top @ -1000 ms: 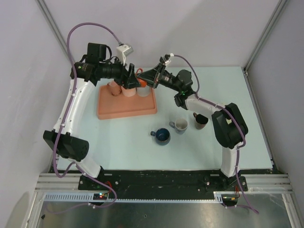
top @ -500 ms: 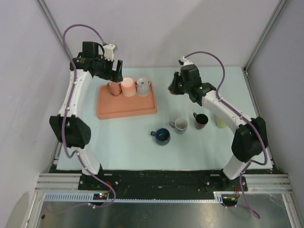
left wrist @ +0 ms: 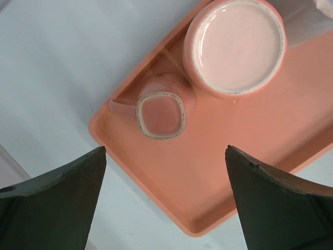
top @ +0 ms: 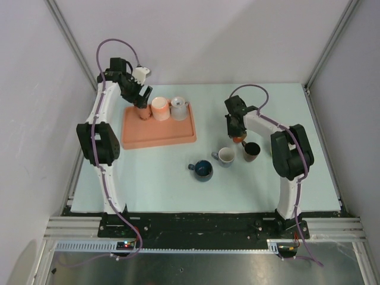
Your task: Turn the mug right side up
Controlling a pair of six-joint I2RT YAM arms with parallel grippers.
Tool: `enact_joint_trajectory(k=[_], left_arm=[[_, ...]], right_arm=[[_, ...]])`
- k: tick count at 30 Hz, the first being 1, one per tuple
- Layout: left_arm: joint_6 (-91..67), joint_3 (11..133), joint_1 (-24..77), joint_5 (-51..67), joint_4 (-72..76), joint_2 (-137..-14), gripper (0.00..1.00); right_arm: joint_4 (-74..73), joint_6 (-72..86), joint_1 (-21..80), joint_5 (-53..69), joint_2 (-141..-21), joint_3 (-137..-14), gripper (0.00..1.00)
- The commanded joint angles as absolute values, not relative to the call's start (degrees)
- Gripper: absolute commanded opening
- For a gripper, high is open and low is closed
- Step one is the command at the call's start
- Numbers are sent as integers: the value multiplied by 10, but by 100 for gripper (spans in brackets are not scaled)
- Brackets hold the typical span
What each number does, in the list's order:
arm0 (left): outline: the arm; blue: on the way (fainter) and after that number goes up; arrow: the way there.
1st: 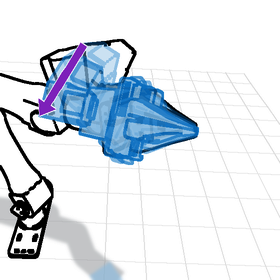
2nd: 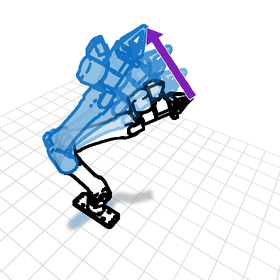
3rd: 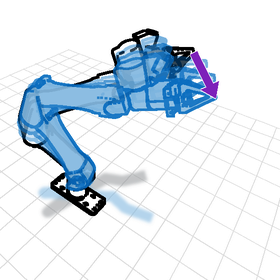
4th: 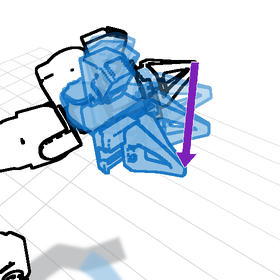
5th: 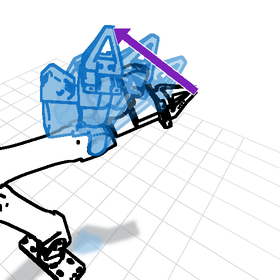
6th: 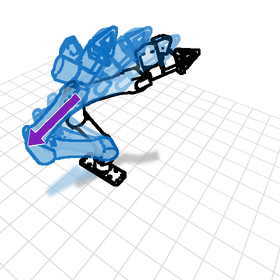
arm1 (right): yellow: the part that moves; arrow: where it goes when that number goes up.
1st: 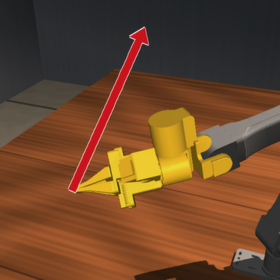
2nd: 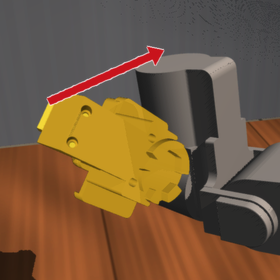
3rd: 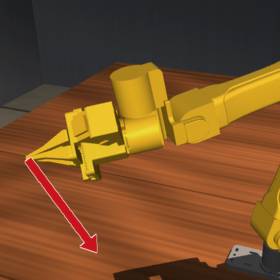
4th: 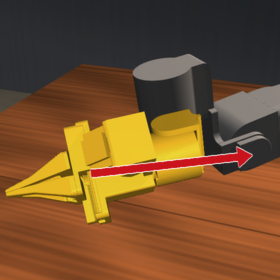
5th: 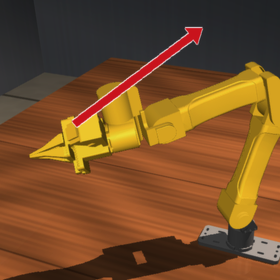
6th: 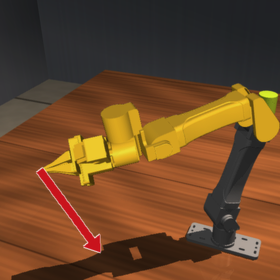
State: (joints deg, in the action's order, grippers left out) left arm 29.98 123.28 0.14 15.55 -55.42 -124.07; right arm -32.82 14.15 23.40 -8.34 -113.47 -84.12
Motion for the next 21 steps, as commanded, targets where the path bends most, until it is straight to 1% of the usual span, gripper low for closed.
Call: enact_joint_trajectory(k=[1, 4, 6, 12, 14, 18, 21], left_arm=[[450, 1264, 2, 206, -547, -1245, 100], [460, 1266, 2, 198, -547, -1263, 100], [467, 1261, 2, 198, -547, -1272, 100], [544, 1223, 3, 237, -547, -1271, 100], [566, 1227, 7, 226, -547, -1278, 100], [599, 1228, 21, 184, -548, -1292, 100], [608, 1221, 24, 166, -548, -1301, 90]], right_arm=[[-342, 137, 238, -101, -1155, -852, 0], [-347, 143, 242, -95, -1168, -852, 0], [-347, 149, 243, -85, -1172, -851, 4], [-355, 157, 244, -72, -1165, -849, 32], [-360, 156, 246, -72, -1156, -849, 44], [-366, 149, 256, -68, -1133, -846, 63], [-376, 144, 266, -73, -1118, -845, 73]])
